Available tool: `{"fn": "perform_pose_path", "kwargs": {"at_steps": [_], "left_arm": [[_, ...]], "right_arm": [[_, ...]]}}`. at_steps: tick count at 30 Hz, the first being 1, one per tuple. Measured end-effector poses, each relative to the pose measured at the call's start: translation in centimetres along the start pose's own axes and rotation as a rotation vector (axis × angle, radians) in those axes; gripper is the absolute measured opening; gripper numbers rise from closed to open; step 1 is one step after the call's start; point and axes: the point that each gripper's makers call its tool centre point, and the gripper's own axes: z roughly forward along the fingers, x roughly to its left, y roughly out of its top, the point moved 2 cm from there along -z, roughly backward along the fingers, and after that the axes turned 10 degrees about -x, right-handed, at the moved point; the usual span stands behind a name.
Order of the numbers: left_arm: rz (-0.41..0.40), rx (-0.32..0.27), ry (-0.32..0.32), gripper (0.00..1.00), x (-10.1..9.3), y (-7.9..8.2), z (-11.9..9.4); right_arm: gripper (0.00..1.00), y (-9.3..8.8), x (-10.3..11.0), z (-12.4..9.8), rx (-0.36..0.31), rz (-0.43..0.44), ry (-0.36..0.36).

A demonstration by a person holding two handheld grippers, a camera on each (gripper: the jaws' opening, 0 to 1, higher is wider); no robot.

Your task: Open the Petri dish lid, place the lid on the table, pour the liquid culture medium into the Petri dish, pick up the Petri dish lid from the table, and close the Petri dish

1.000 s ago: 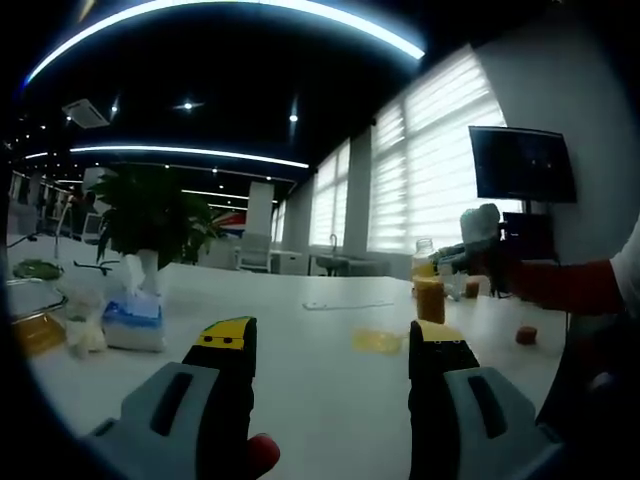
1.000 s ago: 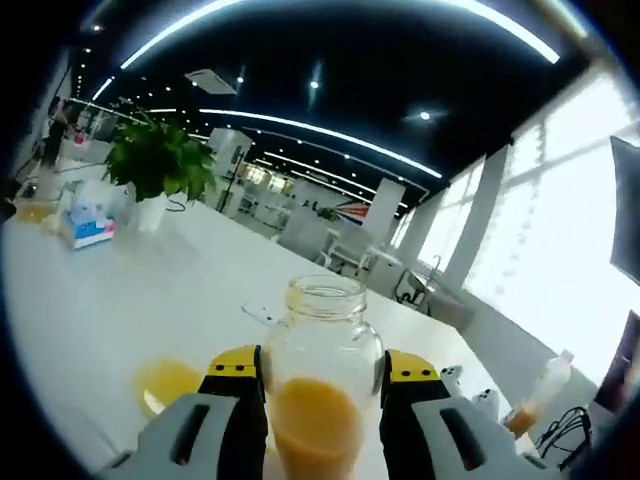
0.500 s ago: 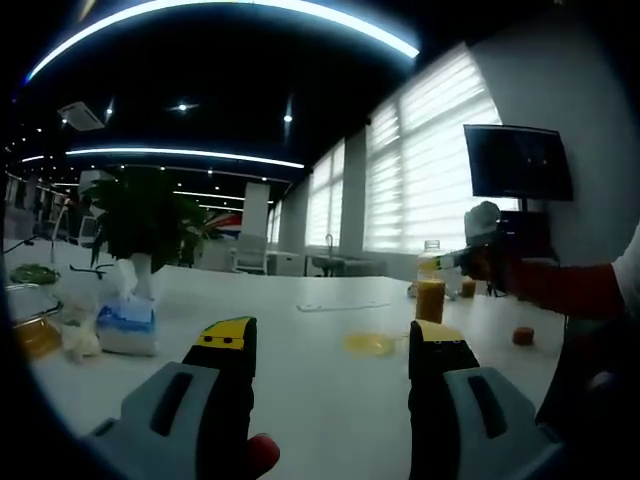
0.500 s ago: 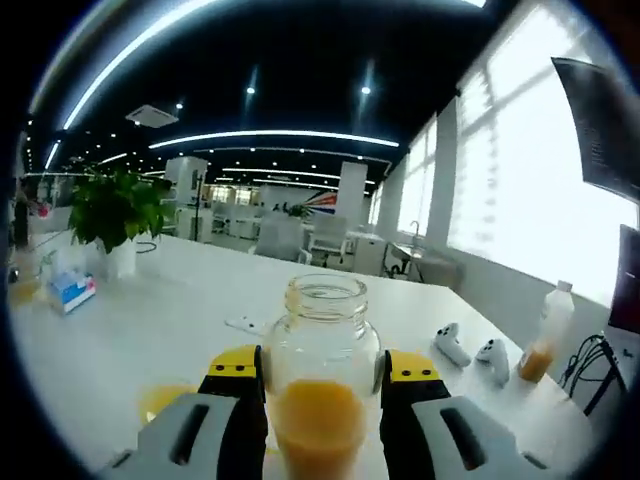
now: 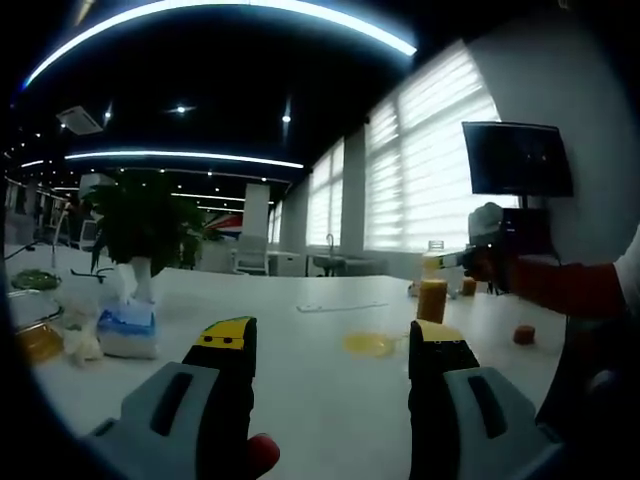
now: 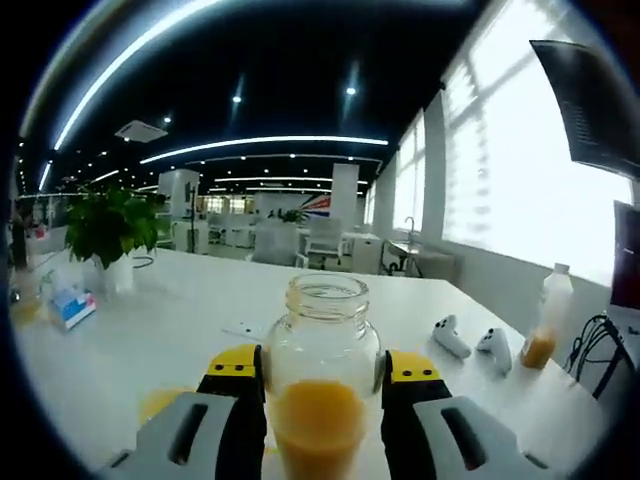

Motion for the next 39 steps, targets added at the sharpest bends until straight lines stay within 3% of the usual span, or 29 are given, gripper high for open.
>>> {"fn": "perform_pose_path", "kwargs": {"at_steps": [10,14,21,30,39], "left_arm": [[0.014,0.021,0.0,0.54,-0.2,-0.3,-0.1],[0.019,0.024,-0.001,0.54,-0.4,-0.3,-0.1],[0.03,0.024,-0.013,0.54,-1.0,0.0,0.2],[0.033,0.028,-0.037,0.54,-1.7,0.1,0.1],[0.038,0.026,-0.048,0.54,-1.7,0.5,0.2]], "right_arm": [[0.42,0.0,0.0,-0.2,-0.038,-0.01,0.045],[0.41,0.4,0.1,-0.6,-0.053,-0.058,0.056],[0.44,1.8,-0.3,-1.5,-0.087,-0.034,0.086],[0.48,4.1,-1.7,-5.2,-0.138,0.042,0.16],[0.47,3.9,-1.3,-8.0,-0.119,-0.023,0.257]]}}
